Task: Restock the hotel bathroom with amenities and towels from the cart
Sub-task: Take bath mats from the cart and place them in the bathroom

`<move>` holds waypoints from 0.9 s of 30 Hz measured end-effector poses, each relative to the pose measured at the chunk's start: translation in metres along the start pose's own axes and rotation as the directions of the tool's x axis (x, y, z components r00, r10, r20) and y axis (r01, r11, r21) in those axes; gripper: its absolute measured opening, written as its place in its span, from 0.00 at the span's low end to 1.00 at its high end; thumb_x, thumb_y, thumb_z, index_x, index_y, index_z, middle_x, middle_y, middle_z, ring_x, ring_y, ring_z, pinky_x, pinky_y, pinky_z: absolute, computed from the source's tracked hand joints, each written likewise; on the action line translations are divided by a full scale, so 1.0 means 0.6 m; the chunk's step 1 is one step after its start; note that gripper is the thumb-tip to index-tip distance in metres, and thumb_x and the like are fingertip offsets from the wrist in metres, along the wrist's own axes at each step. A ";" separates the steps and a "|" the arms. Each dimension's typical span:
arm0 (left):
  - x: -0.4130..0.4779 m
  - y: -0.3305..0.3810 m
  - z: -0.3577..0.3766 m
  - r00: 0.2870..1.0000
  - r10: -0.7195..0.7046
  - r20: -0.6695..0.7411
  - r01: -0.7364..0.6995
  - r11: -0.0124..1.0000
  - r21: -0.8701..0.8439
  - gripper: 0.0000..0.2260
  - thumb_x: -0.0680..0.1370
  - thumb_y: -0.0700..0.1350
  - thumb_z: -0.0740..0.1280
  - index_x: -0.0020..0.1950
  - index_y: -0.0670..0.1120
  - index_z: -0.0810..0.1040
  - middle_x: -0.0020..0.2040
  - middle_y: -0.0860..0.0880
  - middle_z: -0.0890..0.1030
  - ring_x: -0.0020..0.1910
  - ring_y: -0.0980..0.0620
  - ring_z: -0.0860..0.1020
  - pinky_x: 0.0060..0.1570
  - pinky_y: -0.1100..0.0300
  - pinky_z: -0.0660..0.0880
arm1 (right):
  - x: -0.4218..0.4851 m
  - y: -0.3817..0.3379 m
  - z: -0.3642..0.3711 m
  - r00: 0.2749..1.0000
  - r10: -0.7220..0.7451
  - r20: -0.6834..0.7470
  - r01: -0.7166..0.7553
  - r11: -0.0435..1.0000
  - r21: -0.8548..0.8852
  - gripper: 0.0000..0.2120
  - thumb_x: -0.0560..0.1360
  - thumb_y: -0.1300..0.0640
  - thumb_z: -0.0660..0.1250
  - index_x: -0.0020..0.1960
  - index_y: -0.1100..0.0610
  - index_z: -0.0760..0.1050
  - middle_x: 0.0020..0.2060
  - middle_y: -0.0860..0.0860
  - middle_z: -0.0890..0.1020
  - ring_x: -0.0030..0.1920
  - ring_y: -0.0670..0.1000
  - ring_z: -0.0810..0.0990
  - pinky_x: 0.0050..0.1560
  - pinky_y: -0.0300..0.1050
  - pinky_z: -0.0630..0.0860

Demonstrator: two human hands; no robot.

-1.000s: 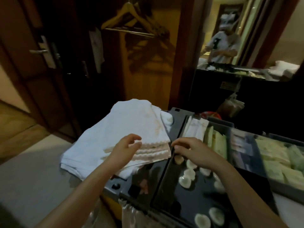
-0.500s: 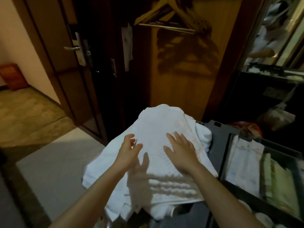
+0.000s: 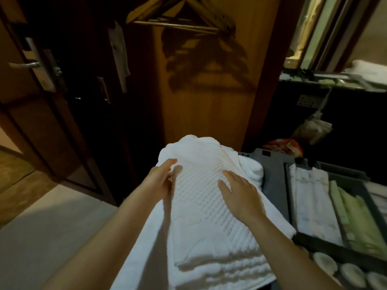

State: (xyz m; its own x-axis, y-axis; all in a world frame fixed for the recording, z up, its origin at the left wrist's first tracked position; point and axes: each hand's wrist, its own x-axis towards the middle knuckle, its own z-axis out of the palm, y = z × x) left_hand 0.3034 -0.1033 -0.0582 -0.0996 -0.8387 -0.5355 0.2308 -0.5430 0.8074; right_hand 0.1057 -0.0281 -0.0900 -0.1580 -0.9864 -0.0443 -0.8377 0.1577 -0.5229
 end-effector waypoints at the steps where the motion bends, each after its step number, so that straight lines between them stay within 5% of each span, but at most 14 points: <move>1: 0.007 0.005 0.004 0.998 -0.043 0.034 0.041 0.998 0.049 0.23 0.74 0.51 0.68 0.63 0.40 0.71 0.60 0.42 0.76 0.58 0.44 0.76 0.52 0.53 0.72 | -0.001 0.000 -0.001 1.000 0.009 -0.011 -0.009 1.000 0.017 0.25 0.80 0.43 0.49 0.75 0.47 0.55 0.75 0.46 0.58 0.74 0.51 0.57 0.74 0.51 0.54; 6: 0.021 0.019 0.033 0.994 -0.091 0.051 0.075 0.961 0.265 0.19 0.70 0.56 0.71 0.54 0.47 0.73 0.50 0.44 0.78 0.49 0.46 0.76 0.47 0.51 0.72 | -0.008 -0.003 -0.006 0.998 0.011 -0.065 -0.008 0.999 0.046 0.22 0.81 0.46 0.50 0.74 0.48 0.60 0.74 0.45 0.62 0.73 0.48 0.59 0.74 0.47 0.55; 11: 0.045 0.000 0.013 0.984 -0.088 0.152 0.059 0.981 0.183 0.29 0.71 0.50 0.73 0.68 0.47 0.65 0.58 0.42 0.77 0.55 0.43 0.77 0.46 0.50 0.75 | -0.012 -0.007 -0.010 0.996 0.006 -0.091 0.000 0.998 0.065 0.20 0.81 0.48 0.50 0.73 0.48 0.63 0.72 0.45 0.66 0.72 0.46 0.62 0.73 0.44 0.57; 16: 0.031 -0.004 0.007 0.988 -0.014 0.157 0.006 0.999 0.050 0.48 0.57 0.57 0.78 0.72 0.50 0.61 0.63 0.42 0.75 0.59 0.41 0.75 0.56 0.44 0.74 | -0.013 -0.005 -0.011 0.993 -0.005 -0.120 0.016 0.995 0.097 0.19 0.81 0.47 0.51 0.70 0.47 0.67 0.69 0.45 0.70 0.69 0.47 0.66 0.71 0.49 0.62; 18: 0.012 0.005 0.012 0.989 0.041 0.140 -0.041 0.999 -0.005 0.37 0.67 0.55 0.74 0.71 0.48 0.63 0.61 0.42 0.75 0.59 0.41 0.75 0.57 0.43 0.74 | -0.013 -0.005 -0.020 0.991 -0.002 -0.131 0.014 0.996 0.091 0.19 0.81 0.46 0.50 0.69 0.47 0.67 0.68 0.45 0.71 0.69 0.47 0.67 0.72 0.51 0.59; 21: -0.011 0.028 0.015 0.972 0.161 0.168 -0.144 0.984 -0.109 0.19 0.78 0.52 0.63 0.66 0.46 0.70 0.56 0.43 0.79 0.53 0.44 0.79 0.45 0.49 0.78 | -0.012 -0.009 -0.038 0.970 0.010 -0.242 0.015 0.995 0.102 0.24 0.77 0.43 0.47 0.69 0.48 0.68 0.67 0.45 0.72 0.69 0.47 0.66 0.73 0.46 0.47; 23: -0.016 0.044 0.003 0.973 0.197 0.123 -0.157 0.947 -0.280 0.21 0.79 0.54 0.60 0.67 0.45 0.70 0.59 0.43 0.78 0.54 0.44 0.78 0.41 0.51 0.76 | -0.012 -0.017 -0.050 0.936 0.030 -0.352 0.027 0.988 0.155 0.21 0.78 0.47 0.51 0.68 0.49 0.68 0.67 0.46 0.72 0.69 0.49 0.65 0.70 0.43 0.49; 27: -0.020 0.046 -0.020 0.989 0.145 0.013 -0.117 0.846 -0.521 0.23 0.81 0.54 0.55 0.71 0.42 0.64 0.69 0.42 0.70 0.67 0.44 0.70 0.52 0.51 0.72 | -0.029 -0.059 -0.068 0.911 0.052 -0.410 0.121 0.916 0.383 0.17 0.79 0.56 0.58 0.67 0.50 0.68 0.64 0.44 0.70 0.66 0.46 0.66 0.68 0.47 0.62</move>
State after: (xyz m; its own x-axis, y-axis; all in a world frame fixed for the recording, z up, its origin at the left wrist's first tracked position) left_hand 0.3225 -0.1076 -0.0321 -0.0774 -0.9088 -0.4099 0.7107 -0.3386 0.6166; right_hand 0.1169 -0.0146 -0.0359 -0.4016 -0.8714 0.2818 -0.5856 0.0078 -0.8106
